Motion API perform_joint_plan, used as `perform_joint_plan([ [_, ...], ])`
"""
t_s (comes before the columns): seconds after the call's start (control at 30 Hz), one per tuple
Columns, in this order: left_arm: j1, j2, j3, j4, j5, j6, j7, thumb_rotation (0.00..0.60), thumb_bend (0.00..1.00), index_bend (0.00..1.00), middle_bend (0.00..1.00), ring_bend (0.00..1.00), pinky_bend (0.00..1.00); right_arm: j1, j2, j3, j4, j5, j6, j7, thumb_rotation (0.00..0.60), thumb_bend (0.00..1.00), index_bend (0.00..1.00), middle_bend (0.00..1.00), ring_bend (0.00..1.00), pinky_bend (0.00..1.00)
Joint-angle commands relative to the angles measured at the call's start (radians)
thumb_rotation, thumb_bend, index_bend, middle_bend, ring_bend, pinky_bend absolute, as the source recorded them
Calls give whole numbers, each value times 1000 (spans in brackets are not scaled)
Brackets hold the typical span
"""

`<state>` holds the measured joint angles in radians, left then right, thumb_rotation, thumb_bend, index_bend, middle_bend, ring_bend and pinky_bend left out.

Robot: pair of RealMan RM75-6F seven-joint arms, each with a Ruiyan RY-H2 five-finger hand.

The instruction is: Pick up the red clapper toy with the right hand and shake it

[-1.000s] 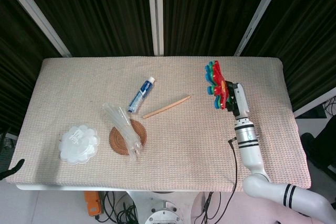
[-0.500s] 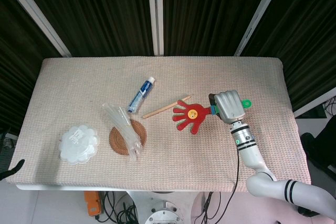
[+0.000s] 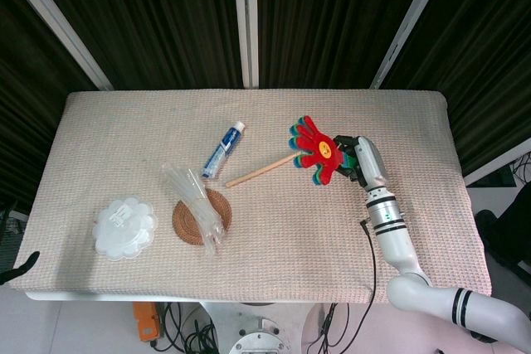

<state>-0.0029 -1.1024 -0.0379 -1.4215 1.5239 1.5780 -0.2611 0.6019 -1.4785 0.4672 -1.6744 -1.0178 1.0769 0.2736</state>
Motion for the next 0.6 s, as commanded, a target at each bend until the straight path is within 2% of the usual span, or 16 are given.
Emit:
perform_joint_plan([
  [0.03,-1,-1,0,1,0,-1,0,600,210,57,91,2,128,-38,-8,53,-13,28,-46,158,600,895,1000,1000,1000,1000],
  [0.17,-1,-1,0,0,1,-1,2,600,210,57,91,2,127,-28,-12,32,0,26,-60,141,600,902,1000,1000,1000,1000],
  [0.27,0,0,0,0,0,1,1,600,209,57,91,2,127,-8,0,-6,16,22,-79,57,600,907,1000,1000,1000,1000],
  [0.33,1,0,1,1,0,1,0,600,210,57,91,2,128,23,29,-59,38,-2,-95,-97,600,906,1000,1000,1000,1000],
  [0.5,1,-2,1,4,-1,-1,-2,600,210,57,91,2,127,82,22,-195,136,-161,-7,-528,600,896,1000,1000,1000,1000],
  [0.6,1,-3,1,4,0,1,-3,600,209,57,91,2,128,91,5,-226,152,-161,8,-651,600,890,1000,1000,1000,1000],
])
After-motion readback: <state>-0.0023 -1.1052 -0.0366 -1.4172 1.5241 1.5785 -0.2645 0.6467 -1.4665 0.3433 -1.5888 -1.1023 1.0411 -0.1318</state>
